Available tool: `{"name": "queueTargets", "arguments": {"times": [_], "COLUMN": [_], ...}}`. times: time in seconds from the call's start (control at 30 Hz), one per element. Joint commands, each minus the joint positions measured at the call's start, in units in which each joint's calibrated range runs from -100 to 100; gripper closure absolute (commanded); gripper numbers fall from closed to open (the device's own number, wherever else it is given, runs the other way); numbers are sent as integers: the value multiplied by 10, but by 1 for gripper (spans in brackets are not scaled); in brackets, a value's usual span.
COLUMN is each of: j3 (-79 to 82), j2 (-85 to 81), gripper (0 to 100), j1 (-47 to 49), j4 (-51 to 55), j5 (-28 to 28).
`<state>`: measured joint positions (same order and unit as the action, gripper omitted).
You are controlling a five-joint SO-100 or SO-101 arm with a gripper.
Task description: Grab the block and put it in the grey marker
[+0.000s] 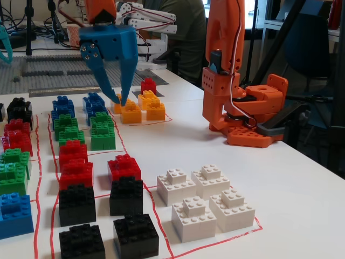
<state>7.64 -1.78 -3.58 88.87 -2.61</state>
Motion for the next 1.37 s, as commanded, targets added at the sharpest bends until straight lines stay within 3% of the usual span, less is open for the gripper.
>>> {"name": "queueTargets", "arguments": {"times": [0.0, 0.57, 1.33], "j3": [-13, -8, -12], "j2": [-80, -77, -72], "gripper": [100, 100, 100], "j1": [22, 96, 100], "j4": [-17, -24, -23], "j5": [-17, -52, -52]}}
